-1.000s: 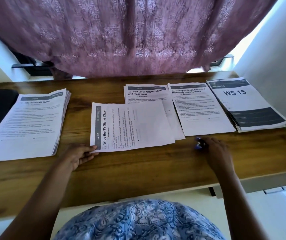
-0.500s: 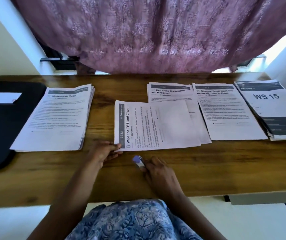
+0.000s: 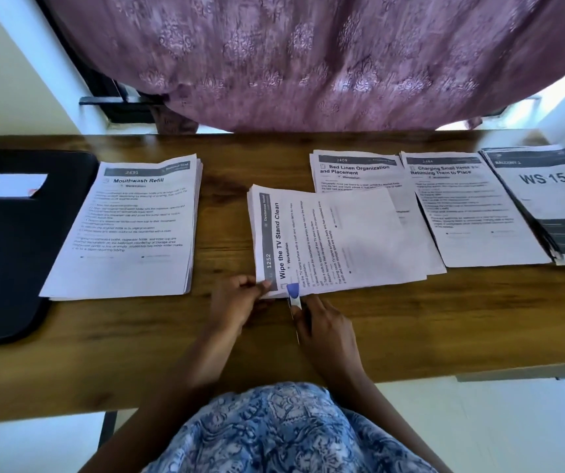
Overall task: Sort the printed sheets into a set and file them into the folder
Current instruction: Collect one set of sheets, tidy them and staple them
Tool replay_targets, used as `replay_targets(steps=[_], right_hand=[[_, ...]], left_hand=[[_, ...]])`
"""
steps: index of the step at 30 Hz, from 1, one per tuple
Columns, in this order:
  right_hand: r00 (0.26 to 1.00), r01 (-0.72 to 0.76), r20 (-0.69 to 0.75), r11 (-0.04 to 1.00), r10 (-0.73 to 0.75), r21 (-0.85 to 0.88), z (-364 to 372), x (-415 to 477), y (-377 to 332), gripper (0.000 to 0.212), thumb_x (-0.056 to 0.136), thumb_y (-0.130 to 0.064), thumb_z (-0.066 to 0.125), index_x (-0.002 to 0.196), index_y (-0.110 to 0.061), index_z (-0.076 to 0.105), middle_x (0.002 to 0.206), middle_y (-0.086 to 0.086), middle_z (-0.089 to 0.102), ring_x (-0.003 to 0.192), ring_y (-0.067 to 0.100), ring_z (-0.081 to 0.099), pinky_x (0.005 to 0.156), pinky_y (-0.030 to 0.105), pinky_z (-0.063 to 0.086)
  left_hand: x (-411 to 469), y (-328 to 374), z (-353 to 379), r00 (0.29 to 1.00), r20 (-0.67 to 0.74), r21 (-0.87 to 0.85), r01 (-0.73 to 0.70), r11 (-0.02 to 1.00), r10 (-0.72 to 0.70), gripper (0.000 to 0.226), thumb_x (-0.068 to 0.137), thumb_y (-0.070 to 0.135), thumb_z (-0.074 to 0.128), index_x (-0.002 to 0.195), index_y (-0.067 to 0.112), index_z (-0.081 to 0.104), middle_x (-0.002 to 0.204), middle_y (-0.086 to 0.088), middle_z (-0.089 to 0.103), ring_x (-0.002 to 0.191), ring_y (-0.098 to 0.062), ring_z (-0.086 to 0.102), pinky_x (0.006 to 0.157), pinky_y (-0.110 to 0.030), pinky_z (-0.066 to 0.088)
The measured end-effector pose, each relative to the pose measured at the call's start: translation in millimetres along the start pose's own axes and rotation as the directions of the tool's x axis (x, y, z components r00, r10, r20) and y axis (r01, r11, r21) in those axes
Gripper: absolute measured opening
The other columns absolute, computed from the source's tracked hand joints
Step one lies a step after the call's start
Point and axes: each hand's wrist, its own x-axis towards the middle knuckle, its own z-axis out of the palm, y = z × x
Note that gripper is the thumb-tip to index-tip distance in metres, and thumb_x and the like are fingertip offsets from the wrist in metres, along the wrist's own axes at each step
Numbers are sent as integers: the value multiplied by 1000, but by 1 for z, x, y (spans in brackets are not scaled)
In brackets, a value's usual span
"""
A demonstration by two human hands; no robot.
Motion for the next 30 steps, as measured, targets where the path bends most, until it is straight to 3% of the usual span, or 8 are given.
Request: replay_targets(steps=[2, 6, 8, 15, 22, 27, 30], right_hand=[[998, -58, 7, 998, 58, 3, -1, 0, -3, 20, 97, -34, 47, 99, -16, 55, 90, 1, 63, 73, 20, 62, 56, 27, 35], [989, -136, 50, 990, 138, -40, -4, -1, -11, 36, 90, -53, 50, 106, -21, 49, 96, -4, 59, 80, 19, 63, 63, 31, 46], [984, -168, 47, 985, 169, -36, -4, -1, -12, 30, 88, -46, 56, 103, -20, 48, 95, -3, 60, 81, 19, 63, 62, 29, 43], [972, -231, 38, 973, 232, -29, -3, -4, -11, 27, 85, -38, 60, 101, -20, 47, 83, -7, 53, 79, 20, 62, 63, 29, 35], [979, -202, 12, 978, 203, -50, 2, 3, -14, 28, 91, -44, 53, 102, -19, 44, 89, -1, 63, 81, 21, 64, 65, 30, 41], [989, -151, -12, 987, 151, -48, 4, 9, -16, 30, 92, -44, 53, 102, -17, 45, 90, 1, 64, 78, 23, 65, 60, 28, 38], [982, -153, -122, 985, 142, -86, 1, 10, -19, 34, 91, -49, 52, 104, -18, 49, 95, 1, 61, 81, 22, 63, 57, 28, 39]], left_hand=[[-1, -3, 0, 998, -9, 61, -62, 996, 62, 10, 82, 15, 74, 74, 13, 68, 81, -8, 73, 59, -11, 65, 62, -29, 56], [-1, -6, -3, 994, -3, 103, -113, 988, 114, 13, 80, 21, 77, 69, 19, 69, 78, -5, 74, 70, -23, 68, 76, -46, 58], [-1, -7, -3, 993, 6, 103, -118, 988, 118, 15, 82, 19, 76, 69, 19, 68, 76, -4, 74, 69, -23, 68, 75, -50, 58], [-6, -5, -2, 988, 29, 100, -156, 983, 154, 15, 85, 16, 72, 71, 14, 65, 80, -6, 73, 73, -27, 70, 66, -38, 59], [-12, -2, -3, 983, 29, 124, -185, 975, 183, 15, 84, 17, 73, 72, 22, 65, 76, -1, 72, 69, -21, 68, 73, -48, 59], [-10, -4, -5, 984, 29, 152, -176, 973, 173, 11, 81, 22, 76, 73, 23, 68, 81, -7, 74, 77, -31, 71, 75, -53, 57], [-9, 0, -4, 994, 25, 110, -105, 988, 103, 9, 83, 15, 74, 76, 16, 69, 87, -10, 74, 73, -26, 71, 71, -43, 60]])
